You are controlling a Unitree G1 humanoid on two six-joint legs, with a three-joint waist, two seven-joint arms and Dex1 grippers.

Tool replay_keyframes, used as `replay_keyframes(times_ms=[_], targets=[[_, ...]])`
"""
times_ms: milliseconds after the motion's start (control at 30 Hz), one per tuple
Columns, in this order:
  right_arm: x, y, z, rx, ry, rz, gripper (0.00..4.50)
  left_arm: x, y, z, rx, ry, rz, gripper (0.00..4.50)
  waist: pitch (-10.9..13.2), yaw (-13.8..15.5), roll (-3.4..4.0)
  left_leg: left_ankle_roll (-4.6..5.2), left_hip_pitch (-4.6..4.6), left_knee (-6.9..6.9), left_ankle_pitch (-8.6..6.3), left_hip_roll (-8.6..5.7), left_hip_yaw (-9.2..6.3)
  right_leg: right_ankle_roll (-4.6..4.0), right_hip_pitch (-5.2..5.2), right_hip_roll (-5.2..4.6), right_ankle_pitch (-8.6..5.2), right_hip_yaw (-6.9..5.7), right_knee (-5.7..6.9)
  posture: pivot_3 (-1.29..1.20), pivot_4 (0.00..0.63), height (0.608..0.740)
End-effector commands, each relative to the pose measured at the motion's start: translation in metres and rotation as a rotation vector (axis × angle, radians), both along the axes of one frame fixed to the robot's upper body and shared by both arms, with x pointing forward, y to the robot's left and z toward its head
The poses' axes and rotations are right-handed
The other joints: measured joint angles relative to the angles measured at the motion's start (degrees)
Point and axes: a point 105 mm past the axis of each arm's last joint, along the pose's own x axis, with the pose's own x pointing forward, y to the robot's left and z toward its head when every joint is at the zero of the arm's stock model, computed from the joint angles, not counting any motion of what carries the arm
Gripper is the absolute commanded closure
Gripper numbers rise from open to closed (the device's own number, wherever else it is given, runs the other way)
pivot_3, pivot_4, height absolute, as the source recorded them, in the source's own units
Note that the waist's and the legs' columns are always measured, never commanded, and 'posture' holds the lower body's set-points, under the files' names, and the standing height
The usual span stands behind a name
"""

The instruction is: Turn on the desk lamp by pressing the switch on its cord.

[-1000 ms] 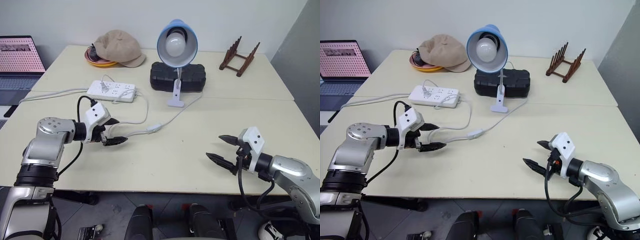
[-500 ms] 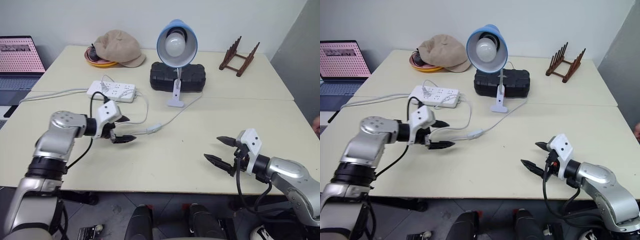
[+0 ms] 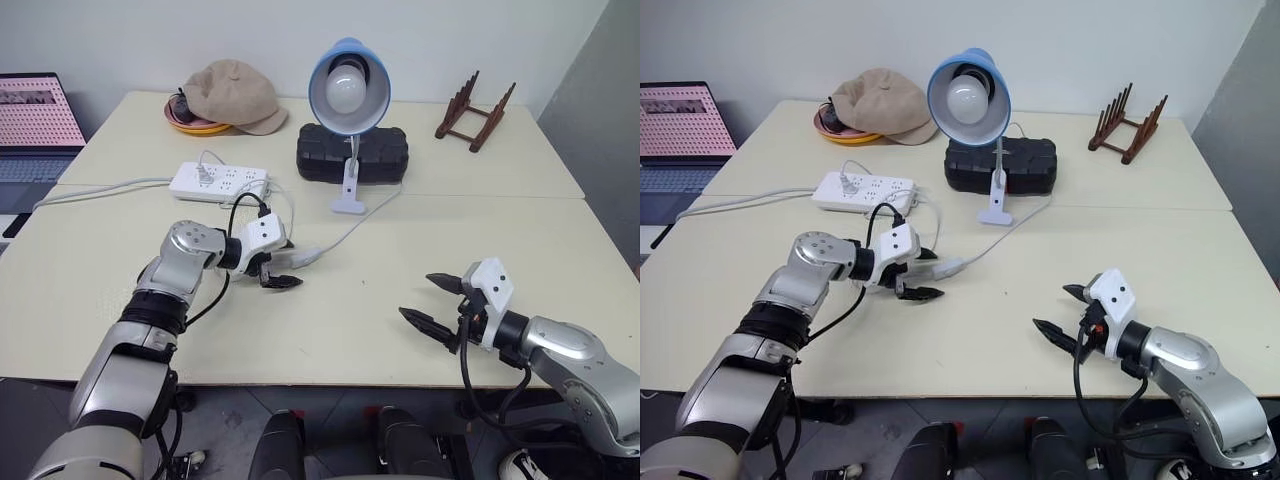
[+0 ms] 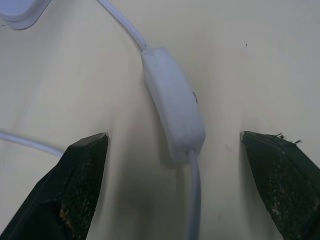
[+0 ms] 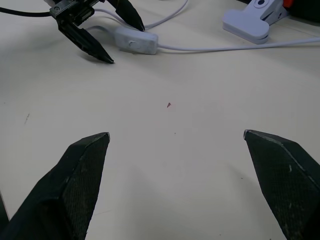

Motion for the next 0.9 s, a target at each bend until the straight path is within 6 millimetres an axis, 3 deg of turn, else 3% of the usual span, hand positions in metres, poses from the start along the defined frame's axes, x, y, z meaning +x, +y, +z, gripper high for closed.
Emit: replay_keyframes(times_ms=[33, 567, 667, 733, 800, 900], targets=[[-0.003, 0.002, 0.012, 0.003, -0.047, 0.005, 0.00, 0.002, -0.001, 0.007, 0.012, -0.022, -0.034, 0.88, 0.00, -0.05, 0.00, 0.00, 0.00, 0.00, 0.00, 0.00, 0.00, 0.00, 0.00, 0.00, 0.00, 0.00, 0.00, 0.00, 0.150, 0.740], [-0.002, 0.002, 0.011, 0.007, -0.045, 0.003, 0.00, 0.008, -0.001, 0.004, 0.009, -0.014, -0.017, 4.12, 0.00, -0.04, 0.00, 0.00, 0.00, 0.02, 0.00, 0.00, -0.01, 0.01, 0.01, 0.00, 0.01, -0.01, 0.03, 0.00, 0.150, 0.740], [-0.002, 0.003, 0.011, 0.010, -0.041, 0.007, 0.00, 0.007, -0.003, 0.006, -0.020, 0.008, -0.012, 4.15, 0.00, -0.03, 0.00, 0.00, 0.00, 0.02, 0.00, 0.00, -0.01, 0.02, 0.01, 0.00, 0.02, 0.00, 0.03, 0.00, 0.150, 0.740], [-0.004, 0.007, 0.009, 0.034, -0.021, 0.021, 0.00, 0.003, -0.011, 0.014, -0.134, 0.110, 0.008, 4.15, 0.00, -0.07, 0.00, 0.00, 0.00, 0.02, 0.00, 0.00, -0.01, 0.02, 0.02, 0.00, 0.02, 0.00, 0.03, 0.00, 0.150, 0.740], [-0.007, 0.015, 0.008, 0.174, 0.084, 0.035, 0.00, -0.004, -0.025, 0.037, -0.361, 0.303, 0.040, 4.15, 0.00, -0.13, -0.01, 0.00, 0.00, 0.02, 0.00, 0.00, -0.01, 0.02, 0.02, 0.00, 0.02, -0.01, 0.03, 0.00, 0.150, 0.740], [-0.011, 0.028, 0.015, 0.440, 0.246, 0.084, 0.00, -0.025, -0.040, 0.063, -0.568, 0.538, 0.005, 4.15, 0.02, -0.27, -0.03, 0.00, -0.06, 0.02, 0.00, 0.03, -0.13, 0.06, 0.01, 0.04, 0.04, -0.07, 0.04, 0.00, 0.150, 0.740]])
